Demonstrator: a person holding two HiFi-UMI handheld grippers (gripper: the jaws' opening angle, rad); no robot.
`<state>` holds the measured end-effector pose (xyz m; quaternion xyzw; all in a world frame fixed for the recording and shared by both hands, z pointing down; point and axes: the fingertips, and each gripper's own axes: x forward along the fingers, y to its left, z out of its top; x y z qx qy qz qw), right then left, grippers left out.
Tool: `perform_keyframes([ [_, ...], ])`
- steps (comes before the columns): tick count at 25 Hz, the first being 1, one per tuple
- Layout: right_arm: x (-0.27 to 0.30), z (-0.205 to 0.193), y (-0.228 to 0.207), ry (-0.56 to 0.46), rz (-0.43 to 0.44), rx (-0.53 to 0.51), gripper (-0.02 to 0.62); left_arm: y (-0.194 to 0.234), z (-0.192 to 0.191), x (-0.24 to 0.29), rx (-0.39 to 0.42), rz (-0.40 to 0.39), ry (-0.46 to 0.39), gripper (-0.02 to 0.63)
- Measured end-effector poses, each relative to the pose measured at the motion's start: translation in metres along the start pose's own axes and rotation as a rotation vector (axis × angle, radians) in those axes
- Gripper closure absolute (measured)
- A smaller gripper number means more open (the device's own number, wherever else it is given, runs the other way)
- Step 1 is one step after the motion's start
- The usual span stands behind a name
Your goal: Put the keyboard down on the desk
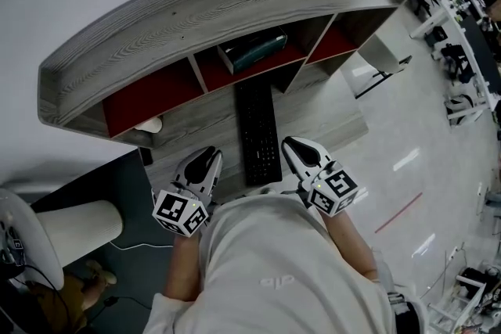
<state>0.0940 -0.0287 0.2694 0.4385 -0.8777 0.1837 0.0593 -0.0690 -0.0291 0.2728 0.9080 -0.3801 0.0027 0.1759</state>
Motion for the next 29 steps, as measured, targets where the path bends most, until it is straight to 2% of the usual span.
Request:
perform_keyframes([
  [12, 0.003, 0.007, -0.004, -0.001, -0.023, -0.015, 0.554, 0.006, 0.001, 0.005, -0.023, 0.007, -0.010, 0.546],
  [17, 0.004, 0.005, -0.006, 0.008, -0.026, 0.014, 0.554, 0.009, 0.003, 0.008, -0.063, 0.000, -0.027, 0.546],
  [29, 0.006, 0.010, -0.005, -0.007, -0.028, 0.031, 0.552, 0.013, 0.005, 0.012, -0.052, -0.009, -0.016, 0.546],
])
